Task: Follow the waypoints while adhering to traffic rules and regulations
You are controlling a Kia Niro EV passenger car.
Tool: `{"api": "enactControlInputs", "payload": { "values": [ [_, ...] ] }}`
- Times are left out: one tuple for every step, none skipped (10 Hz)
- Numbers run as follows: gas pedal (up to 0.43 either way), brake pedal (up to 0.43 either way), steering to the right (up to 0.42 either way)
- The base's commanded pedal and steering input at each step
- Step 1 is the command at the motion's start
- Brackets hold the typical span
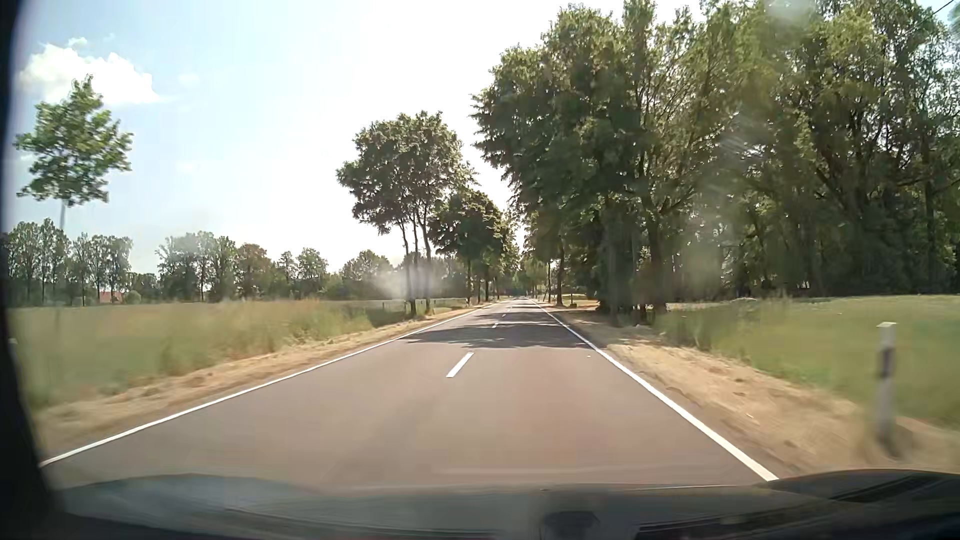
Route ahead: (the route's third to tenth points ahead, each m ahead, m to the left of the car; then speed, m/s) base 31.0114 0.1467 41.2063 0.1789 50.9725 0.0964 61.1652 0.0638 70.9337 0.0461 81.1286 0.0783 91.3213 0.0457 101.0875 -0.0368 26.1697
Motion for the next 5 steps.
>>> {"api": "enactControlInputs", "payload": {
  "values": [
    [0.240, 0.006, 0.002],
    [0.240, 0.006, 0.002],
    [0.240, 0.006, 0.003],
    [0.248, 0.006, 0.002],
    [0.248, 0.006, 0.003]
  ]
}}
